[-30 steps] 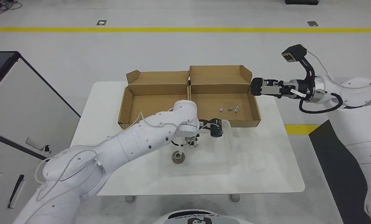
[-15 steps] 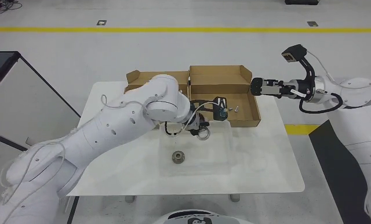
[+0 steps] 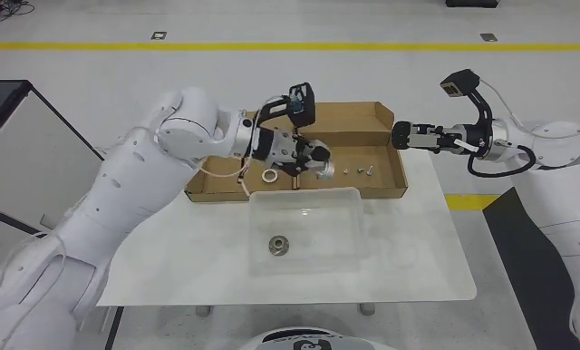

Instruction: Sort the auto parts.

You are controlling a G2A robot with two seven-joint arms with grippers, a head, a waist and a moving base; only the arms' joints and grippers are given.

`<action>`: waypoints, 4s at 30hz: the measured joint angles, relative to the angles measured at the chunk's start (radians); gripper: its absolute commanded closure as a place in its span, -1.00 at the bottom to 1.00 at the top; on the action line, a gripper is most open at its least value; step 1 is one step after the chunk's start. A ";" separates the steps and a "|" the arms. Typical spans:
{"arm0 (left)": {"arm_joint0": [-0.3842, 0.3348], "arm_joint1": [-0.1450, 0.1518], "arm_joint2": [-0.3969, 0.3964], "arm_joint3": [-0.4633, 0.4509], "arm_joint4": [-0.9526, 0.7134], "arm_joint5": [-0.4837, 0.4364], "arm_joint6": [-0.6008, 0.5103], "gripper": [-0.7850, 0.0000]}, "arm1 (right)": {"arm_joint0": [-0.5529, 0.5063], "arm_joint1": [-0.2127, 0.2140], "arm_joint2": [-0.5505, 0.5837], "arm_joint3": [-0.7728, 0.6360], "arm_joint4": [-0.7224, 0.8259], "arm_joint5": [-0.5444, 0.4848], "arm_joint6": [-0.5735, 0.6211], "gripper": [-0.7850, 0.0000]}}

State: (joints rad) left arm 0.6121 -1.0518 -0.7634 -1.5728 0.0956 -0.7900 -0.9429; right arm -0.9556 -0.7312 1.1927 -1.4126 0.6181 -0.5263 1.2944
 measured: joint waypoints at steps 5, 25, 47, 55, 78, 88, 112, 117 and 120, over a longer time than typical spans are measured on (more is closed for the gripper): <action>-0.002 -0.002 -0.008 0.014 -0.030 -0.032 0.030 1.00 | 0.000 0.000 0.000 0.000 0.000 0.000 0.000 -1.00; 0.145 -0.025 -0.105 0.025 -0.245 -0.215 0.510 1.00 | 0.000 0.000 0.000 0.000 0.000 0.000 0.000 -1.00; 0.239 -0.136 -0.268 -0.130 -0.693 -0.222 0.383 1.00 | 0.000 0.000 0.000 0.000 0.000 0.000 0.000 -1.00; 0.243 -0.141 -0.278 -0.146 -0.712 -0.222 0.338 1.00 | 0.000 0.000 0.000 0.000 0.000 0.000 0.000 -1.00; 0.283 -0.153 -0.325 -0.173 -0.689 -0.168 0.298 1.00 | 0.000 0.000 0.000 0.000 0.000 0.000 0.000 -1.00; 0.302 -0.158 -0.330 -0.213 -0.579 -0.147 0.327 1.00 | 0.000 0.000 0.000 0.000 0.000 0.000 0.000 -1.00; 0.306 -0.164 -0.360 -0.224 -0.527 -0.125 0.254 1.00 | 0.000 0.000 0.000 0.000 0.000 0.000 0.000 -1.00; 0.318 -0.166 -0.361 -0.238 -0.585 -0.120 0.289 1.00 | 0.000 0.000 0.000 0.000 0.000 0.000 0.000 -1.00; 0.322 -0.166 -0.359 -0.245 -0.622 -0.112 0.281 1.00 | 0.000 0.000 0.000 0.000 0.000 0.000 0.000 -1.00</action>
State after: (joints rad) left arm 0.9342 -1.2178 -1.1221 -1.8174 -0.5267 -0.9023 -0.6620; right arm -0.9556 -0.7312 1.1927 -1.4126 0.6181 -0.5263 1.2944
